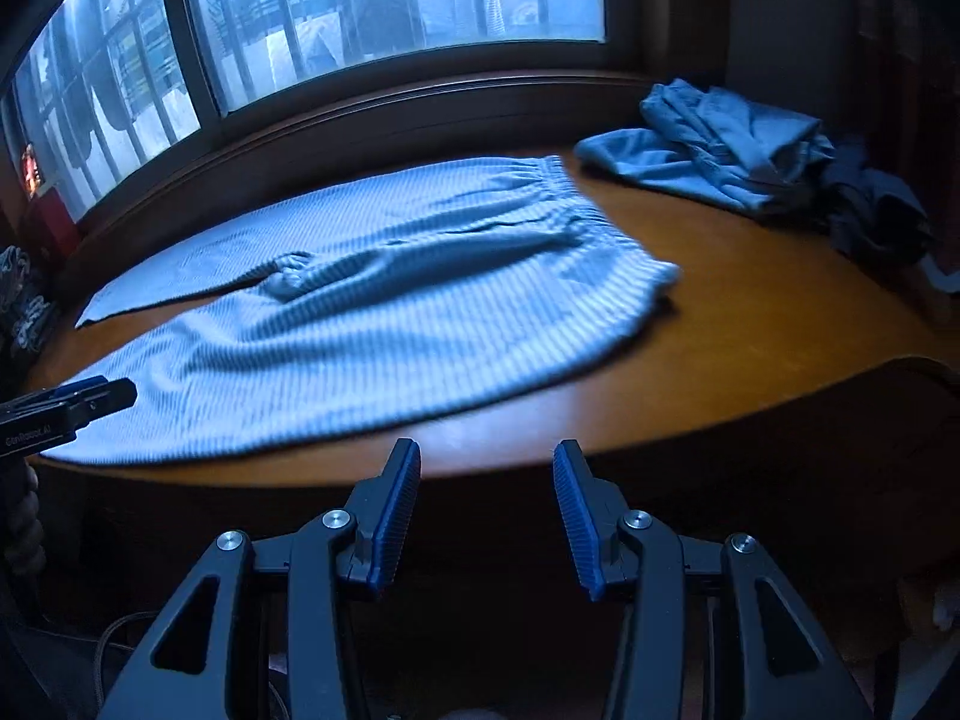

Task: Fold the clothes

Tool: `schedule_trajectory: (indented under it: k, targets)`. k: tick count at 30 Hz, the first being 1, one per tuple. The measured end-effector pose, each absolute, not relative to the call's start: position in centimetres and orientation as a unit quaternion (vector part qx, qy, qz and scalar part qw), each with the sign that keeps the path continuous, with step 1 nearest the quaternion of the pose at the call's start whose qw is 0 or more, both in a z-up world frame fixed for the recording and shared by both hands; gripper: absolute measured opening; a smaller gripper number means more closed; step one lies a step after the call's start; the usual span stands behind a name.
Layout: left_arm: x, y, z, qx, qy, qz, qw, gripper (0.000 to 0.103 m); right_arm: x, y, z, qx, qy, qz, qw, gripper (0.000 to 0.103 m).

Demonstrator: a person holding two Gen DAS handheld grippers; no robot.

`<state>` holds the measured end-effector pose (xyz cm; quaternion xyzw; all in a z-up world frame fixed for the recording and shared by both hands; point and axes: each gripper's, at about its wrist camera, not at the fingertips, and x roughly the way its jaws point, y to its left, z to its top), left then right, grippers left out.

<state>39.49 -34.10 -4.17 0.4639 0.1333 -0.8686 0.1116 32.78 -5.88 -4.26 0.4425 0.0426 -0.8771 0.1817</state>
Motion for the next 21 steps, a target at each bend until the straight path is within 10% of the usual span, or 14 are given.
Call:
schedule_trajectory:
  k: [21]
  targets:
    - [30.5, -26.3, -5.7, 0.494, 0.012, -0.870, 0.006, 0.070, 22.7, -2.0, -7.7, 0.485, -0.058, -0.859, 0.156, 0.050]
